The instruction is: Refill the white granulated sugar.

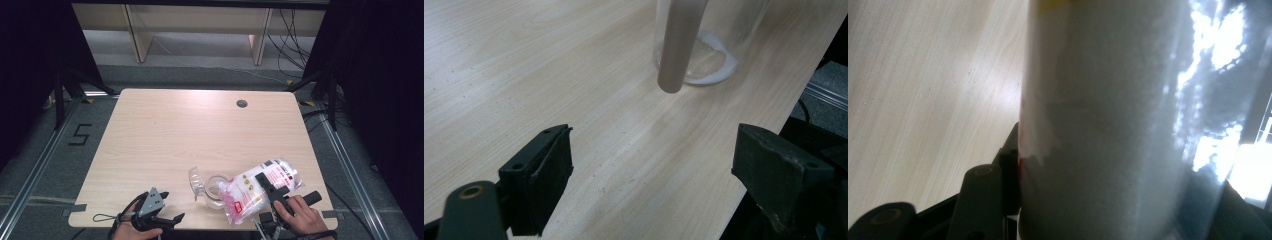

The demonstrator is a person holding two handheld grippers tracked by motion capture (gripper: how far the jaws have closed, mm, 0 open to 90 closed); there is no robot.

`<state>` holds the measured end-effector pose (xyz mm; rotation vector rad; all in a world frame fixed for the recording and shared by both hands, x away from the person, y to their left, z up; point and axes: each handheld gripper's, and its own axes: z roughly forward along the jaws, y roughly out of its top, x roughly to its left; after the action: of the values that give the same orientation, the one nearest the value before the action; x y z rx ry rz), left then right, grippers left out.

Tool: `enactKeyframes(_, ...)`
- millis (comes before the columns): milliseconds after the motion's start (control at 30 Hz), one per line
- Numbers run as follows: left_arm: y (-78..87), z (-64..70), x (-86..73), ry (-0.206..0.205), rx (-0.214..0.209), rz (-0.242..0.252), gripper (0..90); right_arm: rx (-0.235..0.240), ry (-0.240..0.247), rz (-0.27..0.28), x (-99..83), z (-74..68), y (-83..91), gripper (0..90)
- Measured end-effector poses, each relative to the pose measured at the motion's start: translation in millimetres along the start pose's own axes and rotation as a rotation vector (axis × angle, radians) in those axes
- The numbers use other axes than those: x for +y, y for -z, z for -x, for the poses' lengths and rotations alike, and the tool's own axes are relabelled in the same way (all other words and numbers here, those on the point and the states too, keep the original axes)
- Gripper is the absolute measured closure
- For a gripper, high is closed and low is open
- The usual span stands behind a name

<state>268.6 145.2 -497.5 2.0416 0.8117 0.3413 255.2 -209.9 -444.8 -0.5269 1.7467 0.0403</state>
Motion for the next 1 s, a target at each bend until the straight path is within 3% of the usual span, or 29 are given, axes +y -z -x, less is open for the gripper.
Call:
enactKeyframes(333, 0.2, -0.7, 0.0, -0.005, 0.001, -0.008, 15.8, -0.015, 0.057, 0.011, 0.7, 6.4, -1.4, 50.9)
enactKeyframes(400, 0.9, -1.8, 0.1, -0.017, 0.001, -0.018, 15.8, -0.025, 0.056, 0.013, 0.5, 7.2, -1.4, 51.0)
enactKeyframes(467, -0.1, 0.1, 0.1, -0.001, 0.001, 0.002, 15.8, -0.027, 0.045, -0.001, 0.7, 6.1, -0.7, 51.0)
enactKeyframes(567, 0.2, -0.5, 0.0, -0.003, 0.0, -0.008, 15.8, -0.017, 0.044, -0.001, 0.4, 6.3, -1.6, 51.1)
enactKeyframes(733, 0.0, -0.5, 0.0, -0.006, -0.001, -0.009, 15.9, -0.024, 0.083, 0.009, -0.2, 7.5, -2.6, 51.3)
enactKeyframes(800, -0.3, 0.4, 0.0, -0.001, -0.002, -0.001, 15.9, -0.015, 0.064, -0.009, -0.6, 5.3, -1.8, 51.3)
enactKeyframes(833, 0.5, -0.8, 0.2, -0.018, 0.005, -0.016, 15.9, -0.014, 0.079, -0.006, -0.5, 6.0, -1.8, 51.3)
enactKeyframes(1000, -0.4, 0.4, 0.0, 0.0, -0.005, 0.0, 15.9, -0.011, 0.108, -0.003, 0.4, 8.2, -1.7, 51.5)
